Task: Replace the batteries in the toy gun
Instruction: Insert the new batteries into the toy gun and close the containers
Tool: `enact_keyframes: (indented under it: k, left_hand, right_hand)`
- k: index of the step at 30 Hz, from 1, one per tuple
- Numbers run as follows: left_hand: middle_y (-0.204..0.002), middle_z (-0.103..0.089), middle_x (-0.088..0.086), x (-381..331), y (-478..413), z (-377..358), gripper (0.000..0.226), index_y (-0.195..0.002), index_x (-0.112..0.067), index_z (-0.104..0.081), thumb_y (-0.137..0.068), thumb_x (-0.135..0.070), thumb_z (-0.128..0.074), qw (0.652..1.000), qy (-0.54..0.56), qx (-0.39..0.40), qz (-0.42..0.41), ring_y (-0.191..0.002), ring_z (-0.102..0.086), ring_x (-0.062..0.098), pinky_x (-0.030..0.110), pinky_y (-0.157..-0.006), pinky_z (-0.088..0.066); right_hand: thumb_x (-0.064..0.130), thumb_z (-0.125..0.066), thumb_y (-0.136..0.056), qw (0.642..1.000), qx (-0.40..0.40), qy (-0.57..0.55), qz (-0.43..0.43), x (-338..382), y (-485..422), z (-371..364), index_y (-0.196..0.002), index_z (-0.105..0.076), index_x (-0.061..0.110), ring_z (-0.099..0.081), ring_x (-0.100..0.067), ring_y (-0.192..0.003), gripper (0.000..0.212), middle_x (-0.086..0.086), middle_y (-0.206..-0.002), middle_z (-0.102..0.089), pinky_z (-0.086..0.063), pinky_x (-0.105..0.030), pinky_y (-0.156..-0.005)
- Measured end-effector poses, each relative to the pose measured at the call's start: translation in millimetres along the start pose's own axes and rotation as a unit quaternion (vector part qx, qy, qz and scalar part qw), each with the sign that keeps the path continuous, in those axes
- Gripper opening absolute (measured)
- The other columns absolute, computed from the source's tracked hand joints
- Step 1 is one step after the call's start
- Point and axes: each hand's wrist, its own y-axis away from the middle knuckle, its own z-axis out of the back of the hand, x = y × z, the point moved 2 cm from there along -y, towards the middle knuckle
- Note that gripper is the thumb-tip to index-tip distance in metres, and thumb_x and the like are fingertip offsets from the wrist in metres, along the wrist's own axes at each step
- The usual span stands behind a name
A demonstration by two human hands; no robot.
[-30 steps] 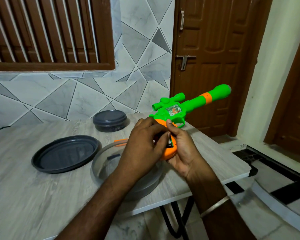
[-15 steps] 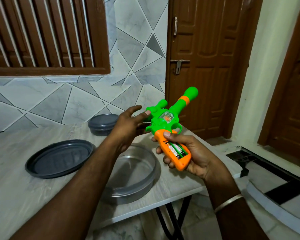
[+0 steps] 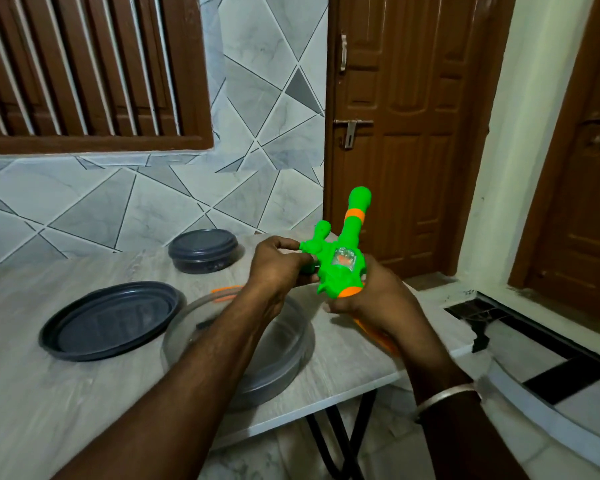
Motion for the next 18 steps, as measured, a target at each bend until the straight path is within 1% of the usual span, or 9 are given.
enact_keyframes:
  k: [2, 4, 6, 7, 9, 11, 13, 16, 18]
  left_hand:
    - [-0.099, -0.064, 0.036, 3, -2, -5, 0.033, -0.091, -0.009, -0.048, -0.081, 0.018, -0.064, 1.000, -0.012, 0.008, 0.009, -0.075, -0.065, 0.039, 0.046, -0.068, -0.062]
    - [-0.105, -0.064, 0.038, 4, -5, -6, 0.035, -0.086, -0.010, -0.049, -0.073, 0.012, -0.074, 0.998, -0.056, 0.008, 0.015, -0.083, -0.069, 0.044, 0.052, -0.072, -0.062]
    - [-0.098, -0.069, 0.034, 5, -6, -5, 0.037, -0.078, -0.012, -0.058, -0.054, -0.003, -0.084, 0.988, -0.156, 0.011, -0.007, -0.088, -0.072, 0.043, 0.055, -0.078, -0.061]
    - [-0.094, -0.071, 0.029, 5, -7, -4, 0.037, -0.078, -0.013, -0.064, -0.050, -0.010, -0.088, 0.974, -0.222, 0.016, -0.028, -0.089, -0.073, 0.039, 0.051, -0.080, -0.060]
    - [-0.097, -0.074, 0.017, 4, -6, -4, 0.035, -0.090, -0.011, -0.076, -0.060, -0.016, -0.092, 0.936, -0.343, 0.040, -0.071, -0.094, -0.070, 0.032, 0.040, -0.084, -0.056]
    - [-0.108, -0.074, 0.012, 8, -8, -3, 0.035, -0.106, -0.010, -0.078, -0.074, -0.020, -0.086, 0.904, -0.411, 0.063, -0.098, -0.100, -0.067, 0.026, 0.031, -0.085, -0.050]
    - [-0.118, -0.072, 0.010, 12, -10, -4, 0.039, -0.116, -0.010, -0.075, -0.080, -0.023, -0.081, 0.883, -0.449, 0.083, -0.105, -0.106, -0.065, 0.024, 0.025, -0.084, -0.044]
    - [-0.127, -0.068, 0.011, 16, -11, -6, 0.040, -0.124, -0.010, -0.070, -0.087, -0.025, -0.075, 0.864, -0.481, 0.094, -0.113, -0.112, -0.063, 0.025, 0.023, -0.085, -0.041]
    - [-0.128, -0.067, 0.011, 15, -11, -8, 0.041, -0.127, -0.010, -0.069, -0.089, -0.026, -0.074, 0.858, -0.489, 0.092, -0.125, -0.113, -0.063, 0.025, 0.024, -0.085, -0.042]
  right_hand:
    - [0.064, -0.071, -0.021, 1.000, -0.011, 0.019, -0.010, -1, -2, 1, -0.127, -0.046, 0.031, -0.064, -0.025, -0.099, 0.113, -0.001, -0.112, -0.065, -0.054, -0.044, -0.085]
    - [0.059, -0.068, -0.024, 1.000, -0.009, 0.012, -0.008, -2, -2, 3, -0.125, -0.049, 0.030, -0.065, -0.025, -0.093, 0.106, -0.002, -0.108, -0.066, -0.055, -0.043, -0.083]
    - [0.053, -0.071, -0.030, 1.000, -0.014, 0.011, -0.006, -3, -1, 5, -0.121, -0.054, 0.031, -0.067, -0.020, -0.086, 0.095, 0.001, -0.103, -0.068, -0.056, -0.041, -0.081]
    - [0.047, -0.074, -0.035, 1.000, -0.013, 0.012, -0.011, -4, -1, 6, -0.117, -0.057, 0.031, -0.067, -0.016, -0.081, 0.085, 0.003, -0.100, -0.069, -0.056, -0.039, -0.080]
    - [0.036, -0.077, -0.044, 0.999, -0.012, 0.038, -0.029, -8, -2, 6, -0.111, -0.059, 0.030, -0.067, -0.015, -0.079, 0.070, 0.005, -0.097, -0.070, -0.055, -0.036, -0.078]
    - [0.037, -0.077, -0.043, 0.996, -0.005, 0.079, -0.043, -11, -5, 4, -0.110, -0.058, 0.029, -0.064, -0.023, -0.090, 0.069, 0.003, -0.101, -0.069, -0.052, -0.039, -0.083]
    - [0.042, -0.074, -0.042, 0.994, 0.016, 0.097, -0.052, -13, -7, -1, -0.111, -0.058, 0.028, -0.061, -0.025, -0.095, 0.072, 0.002, -0.103, -0.068, -0.050, -0.040, -0.086]
    - [0.047, -0.072, -0.041, 0.991, 0.026, 0.116, -0.054, -18, -9, -8, -0.110, -0.059, 0.025, -0.060, -0.028, -0.097, 0.073, -0.001, -0.104, -0.068, -0.048, -0.038, -0.084]
    - [0.048, -0.074, -0.047, 0.988, 0.028, 0.141, -0.056, -22, -11, -11, -0.111, -0.059, 0.024, -0.058, -0.030, -0.101, 0.070, -0.004, -0.108, -0.066, -0.044, -0.037, -0.083]
